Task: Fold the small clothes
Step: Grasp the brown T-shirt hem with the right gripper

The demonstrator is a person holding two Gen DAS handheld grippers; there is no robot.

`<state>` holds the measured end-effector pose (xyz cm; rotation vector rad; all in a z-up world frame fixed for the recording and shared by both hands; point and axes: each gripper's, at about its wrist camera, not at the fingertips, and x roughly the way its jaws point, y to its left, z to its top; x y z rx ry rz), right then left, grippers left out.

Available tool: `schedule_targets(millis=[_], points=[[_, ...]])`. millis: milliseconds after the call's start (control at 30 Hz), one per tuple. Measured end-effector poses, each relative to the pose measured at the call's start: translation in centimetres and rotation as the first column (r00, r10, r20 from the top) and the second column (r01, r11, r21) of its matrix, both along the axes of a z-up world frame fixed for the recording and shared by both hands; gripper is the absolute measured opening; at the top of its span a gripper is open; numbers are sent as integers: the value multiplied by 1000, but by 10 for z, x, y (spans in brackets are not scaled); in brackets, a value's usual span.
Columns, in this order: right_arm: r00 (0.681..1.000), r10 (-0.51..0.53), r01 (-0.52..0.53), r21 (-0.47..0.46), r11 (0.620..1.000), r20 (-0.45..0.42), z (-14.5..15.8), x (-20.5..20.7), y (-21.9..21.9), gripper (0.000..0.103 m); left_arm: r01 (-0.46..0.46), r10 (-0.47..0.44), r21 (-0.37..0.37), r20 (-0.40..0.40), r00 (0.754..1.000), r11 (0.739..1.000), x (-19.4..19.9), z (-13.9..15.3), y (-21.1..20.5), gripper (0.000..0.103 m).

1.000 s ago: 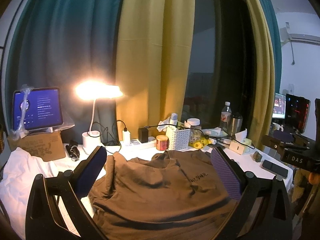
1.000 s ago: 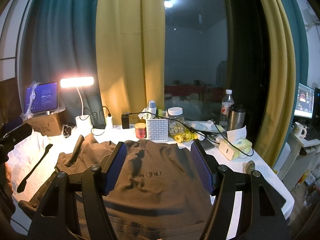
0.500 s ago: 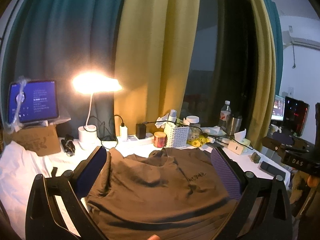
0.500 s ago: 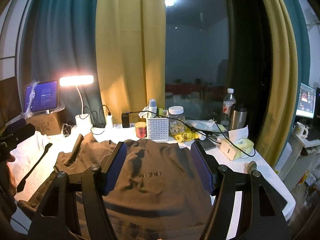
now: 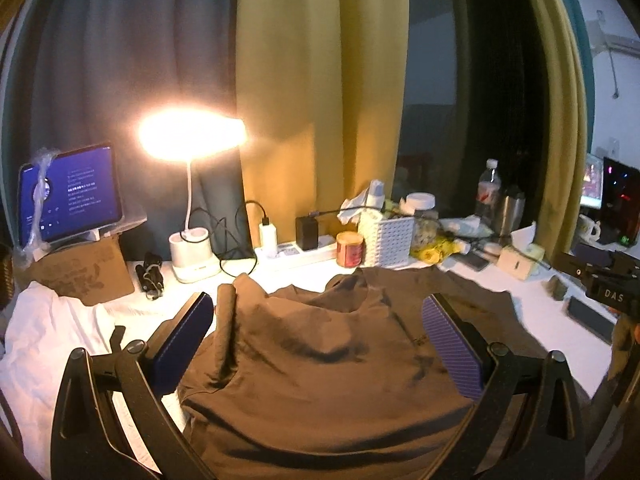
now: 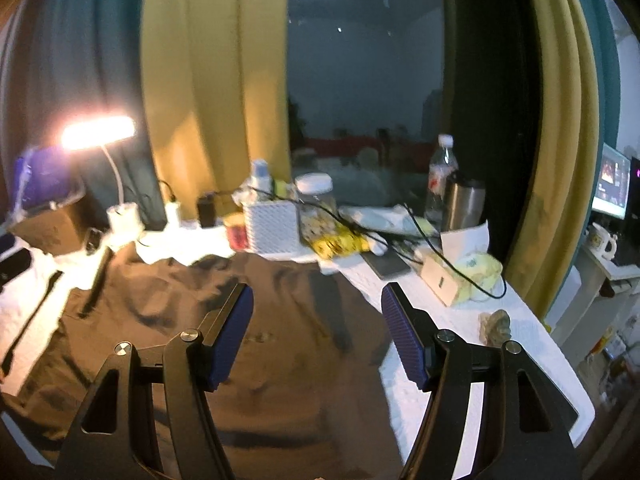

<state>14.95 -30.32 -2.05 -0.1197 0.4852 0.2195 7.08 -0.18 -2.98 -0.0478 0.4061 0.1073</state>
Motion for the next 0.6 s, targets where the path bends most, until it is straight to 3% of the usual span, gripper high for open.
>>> schedule_targets(millis=[300, 467, 600], points=[[993, -24, 21, -30, 999, -117, -38, 69, -24, 70, -27, 30, 23, -101, 994, 999, 45, -26, 4, 102], [983, -16, 12, -22, 1000, -182, -57, 104, -35, 70, -30, 27, -16, -157, 987, 999, 70, -39, 11, 102], [970, -18, 14, -18, 1000, -242, -76, 132, -44, 70, -28, 30, 10, -187, 982, 1000, 89, -49, 8, 102]])
